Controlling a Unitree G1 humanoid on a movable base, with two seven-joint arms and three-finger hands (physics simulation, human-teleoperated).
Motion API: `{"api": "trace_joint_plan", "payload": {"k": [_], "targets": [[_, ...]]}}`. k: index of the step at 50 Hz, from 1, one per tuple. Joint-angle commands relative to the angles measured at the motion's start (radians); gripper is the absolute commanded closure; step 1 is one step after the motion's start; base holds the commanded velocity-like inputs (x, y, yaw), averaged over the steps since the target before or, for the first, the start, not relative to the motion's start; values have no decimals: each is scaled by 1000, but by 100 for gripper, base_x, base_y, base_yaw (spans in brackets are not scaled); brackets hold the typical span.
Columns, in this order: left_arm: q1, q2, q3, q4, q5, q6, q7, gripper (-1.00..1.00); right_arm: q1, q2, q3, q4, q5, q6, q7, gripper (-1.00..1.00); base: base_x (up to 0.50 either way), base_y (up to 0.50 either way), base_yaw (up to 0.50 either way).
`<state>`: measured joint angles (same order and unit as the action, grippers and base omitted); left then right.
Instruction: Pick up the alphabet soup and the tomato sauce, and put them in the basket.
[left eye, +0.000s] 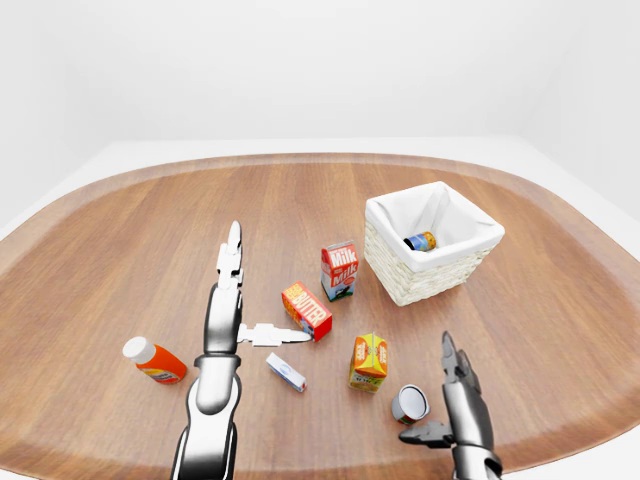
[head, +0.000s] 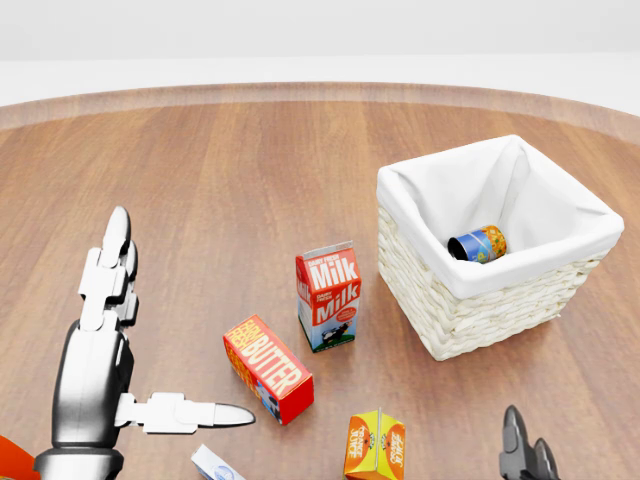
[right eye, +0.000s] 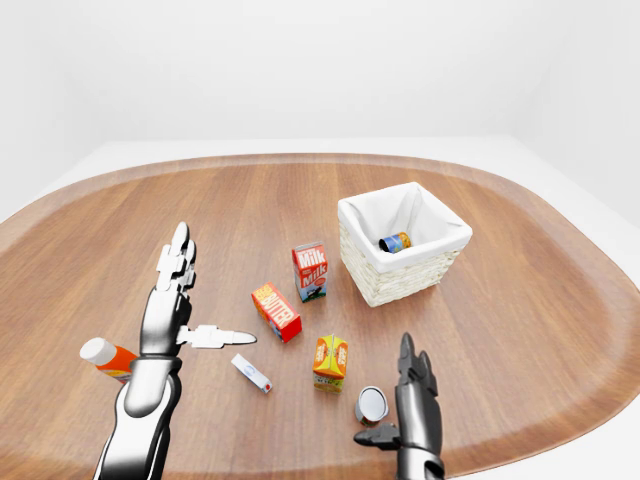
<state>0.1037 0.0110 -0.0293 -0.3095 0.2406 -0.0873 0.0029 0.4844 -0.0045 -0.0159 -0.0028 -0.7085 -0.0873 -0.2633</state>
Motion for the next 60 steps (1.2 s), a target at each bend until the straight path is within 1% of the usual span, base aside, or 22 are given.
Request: {"api": "trace_joint_plan", "payload": {"k": [1, 16, 21, 28, 40, 49, 58, 60], "targets": [[6, -1, 2, -14, 5, 0, 7, -100, 5, -17, 32, 20, -48, 0, -58, -100, 0, 0, 0], [6, -1, 2, -14, 5, 0, 7, -100, 0, -37, 67, 41, -89, 0, -117, -100, 0, 0, 0], [5, -1, 2, -14, 5, 0, 7, -100, -3, -46, 81, 61, -118, 0, -151, -100, 0, 0, 0], [6, -1, 2, -14, 5, 0, 7, -100, -1, -55, 100, 57, -125, 0, -167, -100, 0, 0, 0], [6, -1, 2, -14, 5, 0, 7, -100, -41, -64, 139, 105, -160, 0, -219, -100, 0, 0, 0], [6, -1, 2, -14, 5, 0, 7, -100, -50, -79, 176, 124, -180, 0, -260, -100, 0, 0, 0], [5, -1, 2, -14, 5, 0, 6, -100, -50, -94, 203, 144, -210, 0, -260, -100, 0, 0, 0], [5, -1, 2, -14, 5, 0, 7, -100, -66, -98, 208, 180, -233, 0, -260, -100, 0, 0, 0]]}}
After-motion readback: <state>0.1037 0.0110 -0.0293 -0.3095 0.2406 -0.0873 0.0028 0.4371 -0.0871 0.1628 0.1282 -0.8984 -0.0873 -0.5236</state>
